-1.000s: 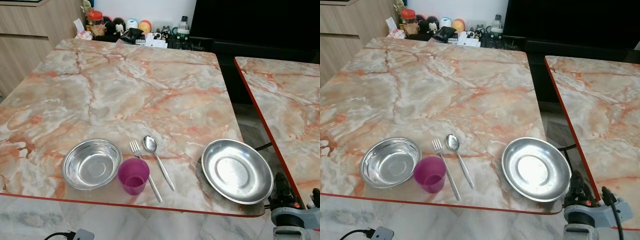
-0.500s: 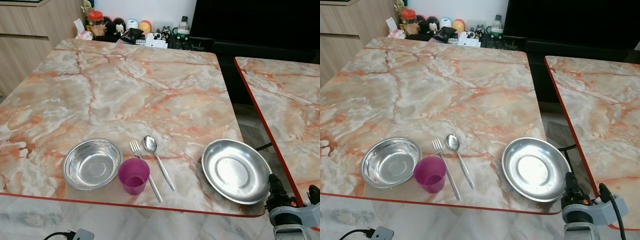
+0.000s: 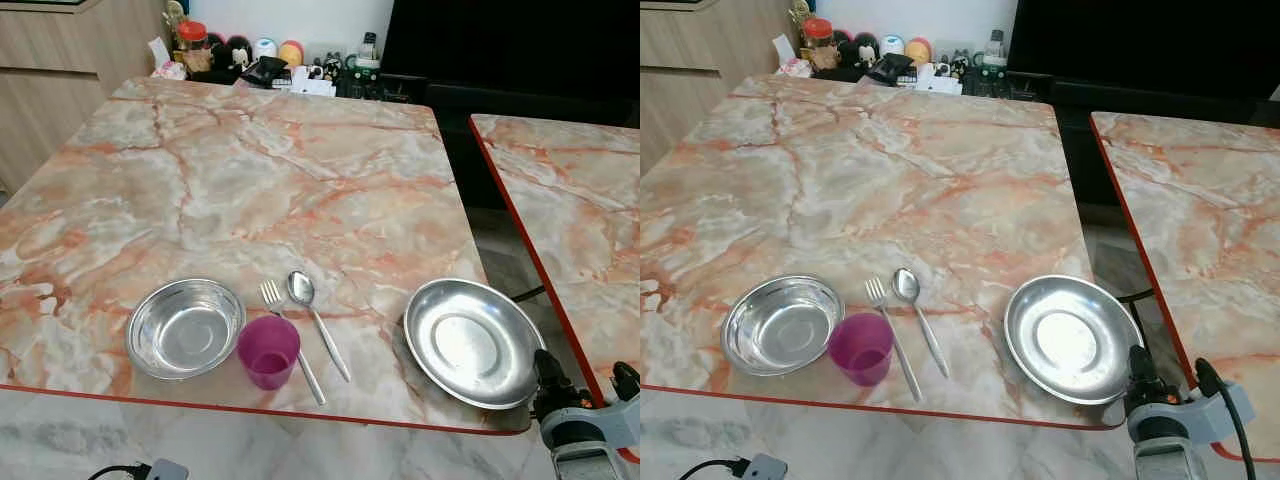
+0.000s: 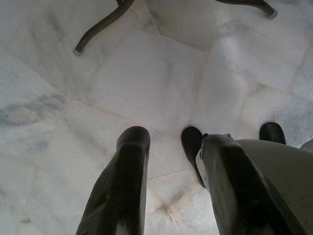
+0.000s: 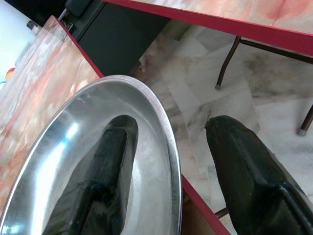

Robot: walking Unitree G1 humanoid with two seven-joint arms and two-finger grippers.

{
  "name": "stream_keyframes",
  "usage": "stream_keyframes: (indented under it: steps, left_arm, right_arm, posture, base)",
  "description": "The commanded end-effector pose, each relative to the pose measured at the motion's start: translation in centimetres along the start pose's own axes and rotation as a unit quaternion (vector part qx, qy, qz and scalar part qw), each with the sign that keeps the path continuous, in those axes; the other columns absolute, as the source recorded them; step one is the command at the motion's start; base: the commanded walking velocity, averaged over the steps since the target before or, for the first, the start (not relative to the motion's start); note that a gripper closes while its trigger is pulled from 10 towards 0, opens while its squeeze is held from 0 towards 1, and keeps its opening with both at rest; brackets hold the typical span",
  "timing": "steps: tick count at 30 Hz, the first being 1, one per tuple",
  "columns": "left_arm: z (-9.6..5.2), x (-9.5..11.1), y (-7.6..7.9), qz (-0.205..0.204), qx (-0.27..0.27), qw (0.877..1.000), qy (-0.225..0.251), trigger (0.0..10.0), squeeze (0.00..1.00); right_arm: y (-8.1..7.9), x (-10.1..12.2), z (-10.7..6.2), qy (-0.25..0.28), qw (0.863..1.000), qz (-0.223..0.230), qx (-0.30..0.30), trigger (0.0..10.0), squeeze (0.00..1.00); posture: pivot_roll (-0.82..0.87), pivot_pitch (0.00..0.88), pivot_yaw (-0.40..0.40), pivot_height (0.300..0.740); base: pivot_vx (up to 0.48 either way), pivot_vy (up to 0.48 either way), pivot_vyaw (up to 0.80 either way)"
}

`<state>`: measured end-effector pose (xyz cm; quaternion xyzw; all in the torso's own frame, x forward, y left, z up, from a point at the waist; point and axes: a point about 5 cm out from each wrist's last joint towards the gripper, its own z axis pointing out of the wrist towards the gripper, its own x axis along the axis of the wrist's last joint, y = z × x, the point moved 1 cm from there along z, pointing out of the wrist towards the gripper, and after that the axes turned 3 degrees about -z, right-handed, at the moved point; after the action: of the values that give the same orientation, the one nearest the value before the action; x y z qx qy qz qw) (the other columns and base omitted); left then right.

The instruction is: Setting the table

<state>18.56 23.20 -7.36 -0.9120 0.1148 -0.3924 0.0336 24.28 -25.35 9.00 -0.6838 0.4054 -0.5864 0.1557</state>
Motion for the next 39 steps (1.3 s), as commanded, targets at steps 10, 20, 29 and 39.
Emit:
stream_keyframes:
  steps: [10, 20, 29, 39]
  left_arm:
    - [-0.3, -1.0, 0.3, 0.006, -0.007, 1.0, -0.016, 10.0, 0.0]
    - [-0.4, -1.0, 0.3, 0.005, -0.006, 1.0, -0.016, 10.0, 0.0]
    - [-0.3, -1.0, 0.4, 0.005, -0.007, 1.0, -0.016, 10.0, 0.0]
    - [-0.3, -1.0, 0.4, 0.005, -0.006, 1.0, -0.016, 10.0, 0.0]
  right_arm:
    - [0.4, -0.6, 0.5, -0.027, 0.999, -0.02, -0.012, 10.0, 0.0]
    - [0.3, -1.3, 0.7, -0.043, 0.998, -0.036, -0.008, 10.0, 0.0]
    - [0.0, -1.8, 0.8, -0.053, 0.997, -0.049, 0.002, 0.7, 0.0]
    - [-0.1, -2.1, 0.9, -0.053, 0.998, -0.042, 0.007, 0.1, 0.0]
  posture:
    - [0.09, 0.155, -0.088, 0.74]
    - [0.09, 0.155, -0.089, 0.74]
    - [0.09, 0.156, -0.089, 0.74]
    - [0.09, 0.155, -0.09, 0.74]
  base:
    - [0.0, 0.0, 0.0]
    - [0.0, 0.0, 0.0]
    - [0.0, 0.0, 0.0]
    - [0.0, 0.0, 0.0]
